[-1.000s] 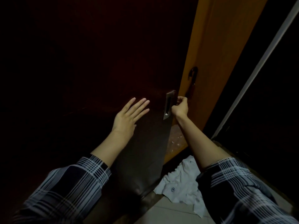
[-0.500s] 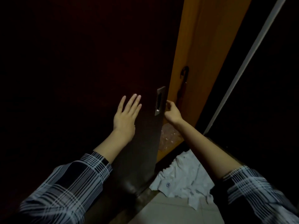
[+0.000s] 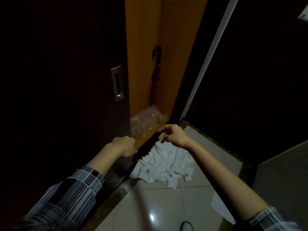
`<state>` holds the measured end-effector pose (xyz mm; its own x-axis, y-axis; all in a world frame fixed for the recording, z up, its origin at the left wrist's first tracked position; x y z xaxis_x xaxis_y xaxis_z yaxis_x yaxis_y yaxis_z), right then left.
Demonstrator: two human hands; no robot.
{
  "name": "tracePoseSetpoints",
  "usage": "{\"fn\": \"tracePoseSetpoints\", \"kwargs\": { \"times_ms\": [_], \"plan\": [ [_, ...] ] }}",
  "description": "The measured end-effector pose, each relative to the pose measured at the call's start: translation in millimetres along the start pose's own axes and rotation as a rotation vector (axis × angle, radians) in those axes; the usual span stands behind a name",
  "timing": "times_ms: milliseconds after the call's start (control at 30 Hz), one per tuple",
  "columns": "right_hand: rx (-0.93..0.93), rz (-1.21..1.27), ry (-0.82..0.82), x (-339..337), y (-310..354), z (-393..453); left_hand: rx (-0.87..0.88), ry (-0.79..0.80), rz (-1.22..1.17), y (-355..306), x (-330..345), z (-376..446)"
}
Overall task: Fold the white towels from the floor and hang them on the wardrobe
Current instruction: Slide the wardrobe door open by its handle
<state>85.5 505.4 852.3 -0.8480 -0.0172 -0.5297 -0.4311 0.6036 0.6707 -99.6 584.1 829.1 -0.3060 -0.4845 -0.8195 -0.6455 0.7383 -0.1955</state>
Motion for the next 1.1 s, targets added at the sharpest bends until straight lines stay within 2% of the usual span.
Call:
{"fn": "tracePoseSetpoints", "kwargs": {
  "times_ms": [200,367,567,867,1100],
  "plan": [
    [0.021,-0.080,0.057,-56.1,-77.3,21.8,-0.013,0.029,-0.173,-56.8,14.4,58.2],
    [0.050,-0.122,0.081,-126.3,-136.7,58.7,-0.058,-0.012,-0.317,-111.9,18.3,118.5],
    [0.053,-0.189,0.134,-179.2,-173.4,112.3,-0.184,-0.077,-0.433,-149.7,27.0,172.0],
    [0.012,-0.343,0.187,-169.8,-184.4,221.5,-0.363,-0.099,-0.645,-130.9,60.4,242.0],
    [0.088,-0.486,0.282,-144.3,-210.8,323.1,-0.422,-0.052,-0.841,-100.4,112.3,327.1]
  ]
}}
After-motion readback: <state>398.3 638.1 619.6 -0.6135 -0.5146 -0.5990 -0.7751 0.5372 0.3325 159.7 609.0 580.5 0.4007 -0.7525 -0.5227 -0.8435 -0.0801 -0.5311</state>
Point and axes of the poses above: each hand's wrist, its own z-axis towards the middle knuckle, its own x-axis out of the palm, y = z × x, the point moved 1 cm from there along z, towards the middle knuckle, and after that the axes turned 14 degrees about x, right-handed, at the moved point
